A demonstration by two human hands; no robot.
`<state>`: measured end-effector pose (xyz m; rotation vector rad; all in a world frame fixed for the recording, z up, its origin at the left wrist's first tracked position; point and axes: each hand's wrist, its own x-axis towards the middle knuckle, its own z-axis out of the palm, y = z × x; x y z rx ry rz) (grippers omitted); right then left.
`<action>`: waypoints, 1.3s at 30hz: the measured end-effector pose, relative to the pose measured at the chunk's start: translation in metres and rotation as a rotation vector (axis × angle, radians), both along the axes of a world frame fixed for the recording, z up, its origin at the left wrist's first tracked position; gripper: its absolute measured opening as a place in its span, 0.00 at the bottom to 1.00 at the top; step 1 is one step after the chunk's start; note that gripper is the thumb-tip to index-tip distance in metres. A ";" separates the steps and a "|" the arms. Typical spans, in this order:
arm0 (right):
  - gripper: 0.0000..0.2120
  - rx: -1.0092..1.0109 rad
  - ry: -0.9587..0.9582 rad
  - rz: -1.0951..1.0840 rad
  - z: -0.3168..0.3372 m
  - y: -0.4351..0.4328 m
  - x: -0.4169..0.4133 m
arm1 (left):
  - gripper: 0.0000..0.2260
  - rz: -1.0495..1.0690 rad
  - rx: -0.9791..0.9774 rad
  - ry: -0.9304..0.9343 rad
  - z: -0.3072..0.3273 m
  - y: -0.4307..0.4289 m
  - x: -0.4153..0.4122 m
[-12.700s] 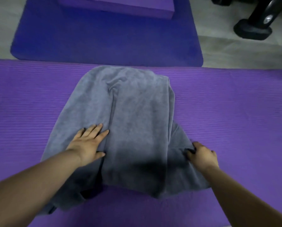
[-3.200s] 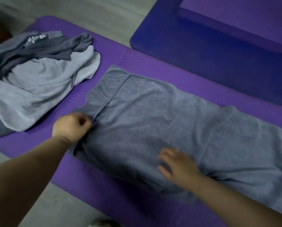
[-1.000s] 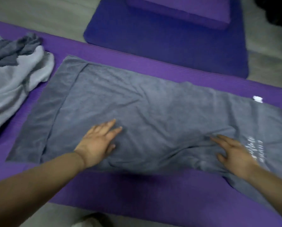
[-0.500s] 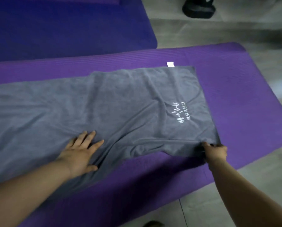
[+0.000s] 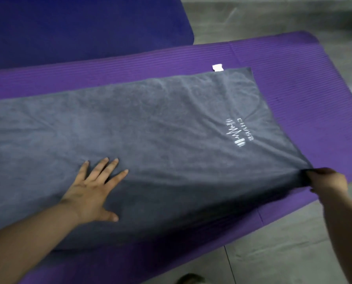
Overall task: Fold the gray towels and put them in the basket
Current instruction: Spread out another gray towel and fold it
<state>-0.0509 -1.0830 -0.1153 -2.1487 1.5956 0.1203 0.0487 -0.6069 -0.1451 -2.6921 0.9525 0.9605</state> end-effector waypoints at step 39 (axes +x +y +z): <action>0.32 -0.129 0.358 0.800 -0.031 0.079 0.226 | 0.41 0.593 0.031 0.030 -0.023 -0.085 0.091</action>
